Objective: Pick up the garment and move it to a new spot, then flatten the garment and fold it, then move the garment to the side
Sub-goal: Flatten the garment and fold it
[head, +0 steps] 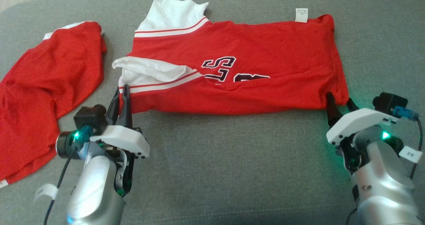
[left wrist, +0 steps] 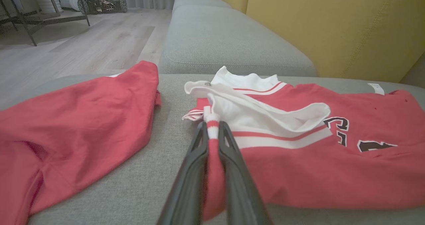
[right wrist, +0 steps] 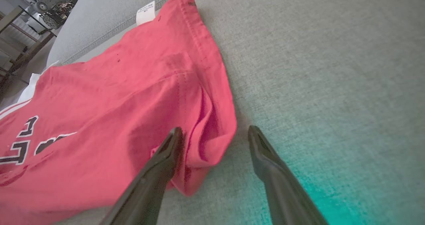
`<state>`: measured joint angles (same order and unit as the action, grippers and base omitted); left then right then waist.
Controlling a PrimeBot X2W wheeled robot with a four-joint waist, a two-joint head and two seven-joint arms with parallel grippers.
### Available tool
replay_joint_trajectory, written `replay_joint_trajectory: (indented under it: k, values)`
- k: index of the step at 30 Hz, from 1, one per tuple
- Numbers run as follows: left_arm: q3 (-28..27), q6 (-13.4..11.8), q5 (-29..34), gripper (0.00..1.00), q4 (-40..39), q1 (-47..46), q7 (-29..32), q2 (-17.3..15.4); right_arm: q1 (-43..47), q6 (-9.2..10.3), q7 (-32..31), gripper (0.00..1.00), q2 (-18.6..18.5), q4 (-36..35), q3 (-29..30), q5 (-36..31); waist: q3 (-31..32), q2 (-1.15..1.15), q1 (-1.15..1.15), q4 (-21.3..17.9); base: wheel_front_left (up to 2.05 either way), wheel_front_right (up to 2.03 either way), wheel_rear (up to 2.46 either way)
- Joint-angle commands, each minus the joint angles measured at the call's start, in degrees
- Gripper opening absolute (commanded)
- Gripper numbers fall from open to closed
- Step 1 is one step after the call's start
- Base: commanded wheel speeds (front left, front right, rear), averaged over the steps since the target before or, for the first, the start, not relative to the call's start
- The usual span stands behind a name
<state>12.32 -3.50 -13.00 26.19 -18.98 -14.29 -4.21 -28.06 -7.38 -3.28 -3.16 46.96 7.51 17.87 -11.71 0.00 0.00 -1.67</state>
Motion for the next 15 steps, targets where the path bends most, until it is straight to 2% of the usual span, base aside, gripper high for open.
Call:
replay_joint_trajectory:
  k: [1, 7, 10, 11, 12, 13, 15]
  values:
    - [-1.2, 0.4, 0.9, 0.00, -1.9, -1.2, -0.7, -0.8, -2.7, -0.11, 0.5, 1.00, 0.3, -0.2, -1.9, 1.2, -0.2, 0.00, 0.00, -0.1, 0.00, 0.00, 0.00]
    - [-0.2, 0.9, 1.4, 0.00, -1.2, -1.3, -0.7, -0.5, -6.0, -0.11, 2.3, 1.00, 0.3, 4.1, -4.2, 3.3, -0.5, 0.00, 0.00, -0.1, 0.00, 0.00, 0.00]
    - [0.0, 0.8, 1.6, 0.00, -0.9, -1.2, -0.7, -0.4, -7.1, -0.11, 3.5, 1.00, 0.3, 5.7, -6.0, 1.4, -0.4, 0.00, 0.00, -0.2, 0.00, 0.00, 0.00]
    - [0.1, 0.8, 1.6, 0.00, -0.8, -1.1, -0.7, -0.3, -7.2, -0.11, 3.6, 0.93, 0.3, 6.3, -6.4, 0.5, -0.3, 0.00, 0.00, -0.2, 0.00, 0.00, 0.00]
    - [0.1, 0.8, 1.6, 0.00, -0.7, -1.0, -0.7, -0.3, -7.4, -0.11, 3.8, 0.34, 0.3, 6.9, -6.5, -0.3, -0.1, 0.00, 0.00, -0.2, 0.00, 0.00, 0.00]
    - [0.1, 0.8, 1.6, 0.00, -0.5, -0.9, -0.7, -0.3, -7.5, -0.11, 4.2, 0.00, 0.2, 7.4, -6.5, -1.1, 0.0, 0.00, 0.00, -0.2, 0.00, 0.00, 0.00]
    - [-0.1, 0.7, 1.5, 0.00, -0.3, -0.7, -0.7, -0.2, -7.7, -0.11, 4.6, 0.00, -0.2, 8.4, -6.3, -2.6, 0.4, 0.00, 0.00, -0.3, 0.00, 0.00, 0.00]
